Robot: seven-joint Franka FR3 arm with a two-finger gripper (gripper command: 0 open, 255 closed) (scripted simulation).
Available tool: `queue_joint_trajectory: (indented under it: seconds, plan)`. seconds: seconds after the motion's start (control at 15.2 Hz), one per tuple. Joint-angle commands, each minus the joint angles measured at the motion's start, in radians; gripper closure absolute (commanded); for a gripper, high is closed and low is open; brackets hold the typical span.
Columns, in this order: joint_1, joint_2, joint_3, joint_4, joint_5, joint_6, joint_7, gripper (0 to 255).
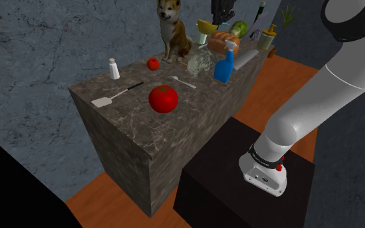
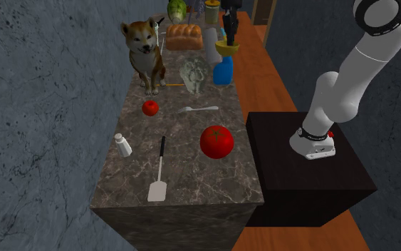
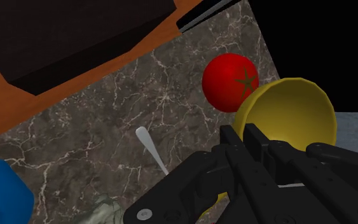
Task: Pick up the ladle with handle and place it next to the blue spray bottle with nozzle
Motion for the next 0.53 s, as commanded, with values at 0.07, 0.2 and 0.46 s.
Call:
queue_joint_trajectory:
  seconds: [0.07, 0.2, 0.46]
  plan:
    - [-0.008, -0.004, -0.01, -0.03, -0.01, 0.016, -0.03, 255]
    - [-0.008, -0.012, -0.008, -0.065, -0.015, 0.042, -0.039, 255]
    - [-0.009, -0.024, -0.004, -0.131, -0.022, 0.093, -0.057, 255]
